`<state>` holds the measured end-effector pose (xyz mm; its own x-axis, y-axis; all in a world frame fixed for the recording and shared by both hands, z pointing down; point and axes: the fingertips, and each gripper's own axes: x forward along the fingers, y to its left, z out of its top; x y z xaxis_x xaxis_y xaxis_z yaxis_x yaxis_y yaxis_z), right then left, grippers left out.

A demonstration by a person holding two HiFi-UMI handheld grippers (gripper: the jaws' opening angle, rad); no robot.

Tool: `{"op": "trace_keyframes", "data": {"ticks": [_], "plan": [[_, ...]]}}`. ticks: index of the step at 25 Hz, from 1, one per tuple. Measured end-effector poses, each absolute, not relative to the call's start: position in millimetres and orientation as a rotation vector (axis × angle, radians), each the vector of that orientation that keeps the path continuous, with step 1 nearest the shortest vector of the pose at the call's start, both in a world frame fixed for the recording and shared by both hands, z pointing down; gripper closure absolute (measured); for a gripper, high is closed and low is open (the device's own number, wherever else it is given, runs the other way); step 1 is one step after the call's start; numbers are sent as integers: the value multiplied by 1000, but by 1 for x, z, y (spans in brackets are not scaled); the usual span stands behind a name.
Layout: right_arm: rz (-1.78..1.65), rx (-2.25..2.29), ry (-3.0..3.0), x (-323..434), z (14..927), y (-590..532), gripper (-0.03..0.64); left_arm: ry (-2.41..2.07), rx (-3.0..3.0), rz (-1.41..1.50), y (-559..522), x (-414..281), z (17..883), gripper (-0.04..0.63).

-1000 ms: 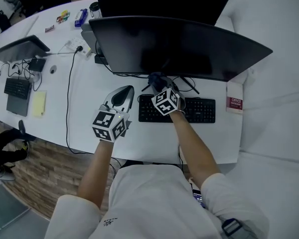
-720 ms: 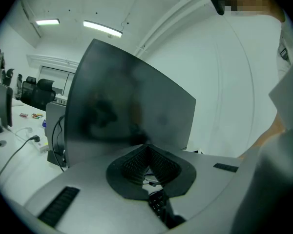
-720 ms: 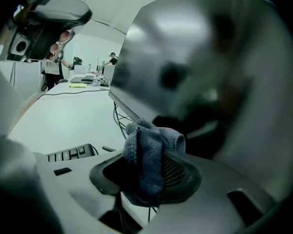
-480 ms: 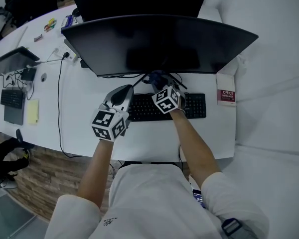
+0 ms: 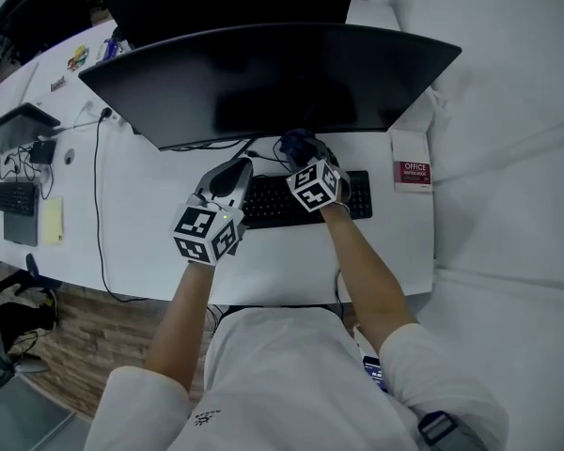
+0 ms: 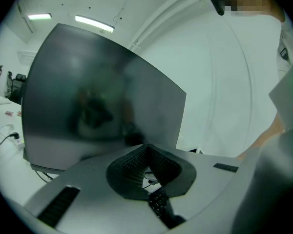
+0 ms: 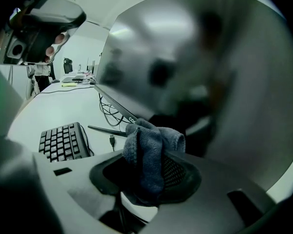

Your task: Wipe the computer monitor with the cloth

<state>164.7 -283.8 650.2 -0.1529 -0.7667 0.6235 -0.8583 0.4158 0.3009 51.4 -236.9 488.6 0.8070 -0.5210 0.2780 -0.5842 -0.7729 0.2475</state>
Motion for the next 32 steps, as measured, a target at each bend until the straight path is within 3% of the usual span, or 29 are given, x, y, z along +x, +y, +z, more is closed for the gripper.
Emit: {"op": "trace_keyframes", "data": {"ticks": [24, 32], "plan": [[223, 1515, -1819, 323, 656, -250, 462, -728, 2716, 331, -215, 167, 493, 589], [247, 1575, -1749, 379, 656, -236, 462, -732, 2707, 364, -204, 175, 500, 589]]}}
